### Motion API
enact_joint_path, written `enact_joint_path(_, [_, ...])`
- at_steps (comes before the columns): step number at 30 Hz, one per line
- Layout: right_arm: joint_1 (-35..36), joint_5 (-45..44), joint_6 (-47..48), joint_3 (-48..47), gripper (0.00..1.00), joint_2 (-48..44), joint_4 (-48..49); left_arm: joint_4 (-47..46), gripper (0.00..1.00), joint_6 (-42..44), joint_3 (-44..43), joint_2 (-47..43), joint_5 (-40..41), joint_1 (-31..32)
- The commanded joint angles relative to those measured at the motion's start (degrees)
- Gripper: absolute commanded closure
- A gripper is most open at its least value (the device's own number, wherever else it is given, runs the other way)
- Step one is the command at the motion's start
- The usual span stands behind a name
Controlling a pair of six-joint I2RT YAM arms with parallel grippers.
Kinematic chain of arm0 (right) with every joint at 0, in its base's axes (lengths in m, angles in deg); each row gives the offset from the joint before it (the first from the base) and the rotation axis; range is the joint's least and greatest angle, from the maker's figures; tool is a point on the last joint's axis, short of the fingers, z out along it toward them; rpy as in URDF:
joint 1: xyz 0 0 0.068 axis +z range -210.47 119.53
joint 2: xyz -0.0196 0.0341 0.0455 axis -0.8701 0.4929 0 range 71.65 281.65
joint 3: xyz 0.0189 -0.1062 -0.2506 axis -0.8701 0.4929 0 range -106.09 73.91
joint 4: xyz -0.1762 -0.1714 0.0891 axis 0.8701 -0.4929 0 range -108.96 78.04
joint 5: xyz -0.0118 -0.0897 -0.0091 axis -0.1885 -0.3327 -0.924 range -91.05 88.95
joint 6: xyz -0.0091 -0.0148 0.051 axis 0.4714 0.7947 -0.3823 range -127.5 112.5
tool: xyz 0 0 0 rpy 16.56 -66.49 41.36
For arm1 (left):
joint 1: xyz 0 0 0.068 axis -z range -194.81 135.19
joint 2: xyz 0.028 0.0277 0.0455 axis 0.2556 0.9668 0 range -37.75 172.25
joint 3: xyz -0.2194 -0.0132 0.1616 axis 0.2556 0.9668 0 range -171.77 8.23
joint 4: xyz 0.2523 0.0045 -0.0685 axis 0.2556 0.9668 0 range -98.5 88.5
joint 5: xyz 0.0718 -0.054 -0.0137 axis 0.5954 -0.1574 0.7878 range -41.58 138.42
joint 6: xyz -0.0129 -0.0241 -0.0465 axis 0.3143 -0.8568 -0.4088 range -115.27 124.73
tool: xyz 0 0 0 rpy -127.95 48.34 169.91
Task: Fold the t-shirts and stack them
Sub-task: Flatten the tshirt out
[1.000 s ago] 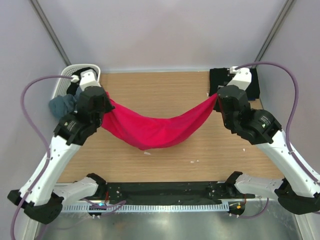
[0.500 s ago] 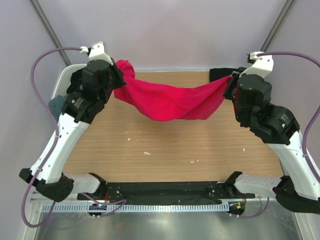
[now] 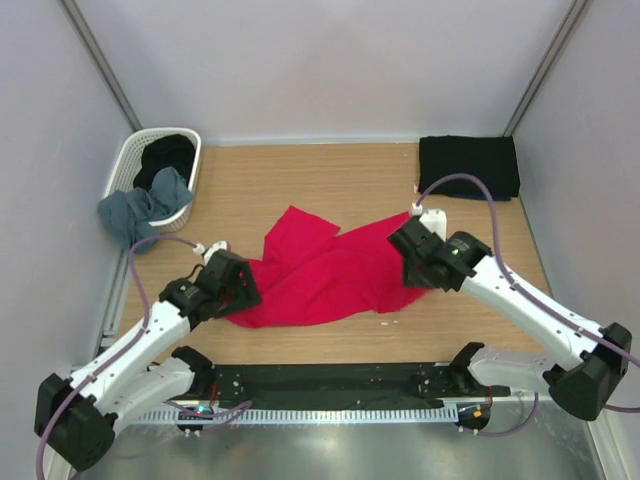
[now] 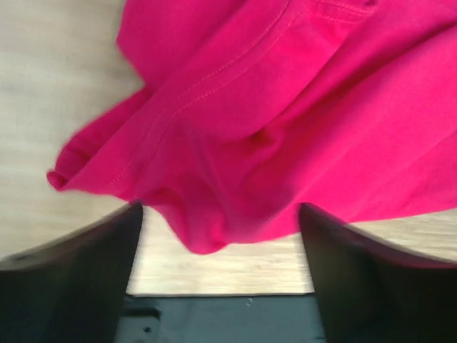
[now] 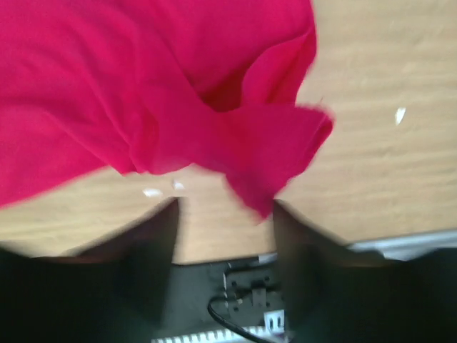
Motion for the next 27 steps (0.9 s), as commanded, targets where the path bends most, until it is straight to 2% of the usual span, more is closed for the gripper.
enact_joint_path(1, [-1.0, 8.7, -6.0, 3.6, 0.30, -2.3, 1.3, 2.4, 0.00, -7.9, 0.0, -5.6, -0.2, 0.3])
enact_joint_path(3, [-1.5, 8.5, -5.1, 2.4, 0.08, -0.5, 1.3, 7.1, 0.00, -7.7, -2.9, -5.8, 4.3, 0.3])
enact_joint_path(4, [-1.7, 8.2, -3.7, 0.1, 0.01, 1.6, 1.5, 8.0, 0.00, -7.4, -4.6, -5.5, 5.9, 0.3])
enact_joint_path(9, [-1.9, 6.3, 2.0, -10.0, 0.01, 10.0, 8.3, 11.6, 0.00, -3.0, -15.9, -0.7, 17.4, 0.2])
enact_joint_path(12, [-1.9, 9.9, 6.2, -12.0, 0.02, 15.8, 15.5, 8.5, 0.00, -0.1, -18.3, 3.6, 19.4, 0.1])
enact_joint_path(14, [-1.9, 11.7, 7.5, -13.3, 0.05, 19.2, 23.2, 3.9, 0.00, 3.8, -17.6, 5.7, 16.8, -0.3])
enact_joint_path(15, [-1.9, 13.2, 8.7, -14.3, 0.05, 22.4, 27.5, -1.6, 0.00, 5.6, -17.2, 7.6, 14.5, -0.7])
enact_joint_path(18, [-2.6, 13.3, 10.3, -14.0, 0.05, 27.2, 36.9, -11.7, 0.08, 12.4, -15.5, 12.5, 6.4, -0.9])
enact_joint_path(21, [-5.0, 15.0, 9.2, -16.1, 0.09, 31.7, 37.6, -15.5, 0.24, 15.8, -16.6, 18.9, 2.2, -1.2])
enact_joint_path(27, [-14.3, 16.5, 6.5, -11.3, 0.11, 33.4, 37.1, -17.7, 0.31, 18.9, -21.8, 31.4, -1.6, -1.2])
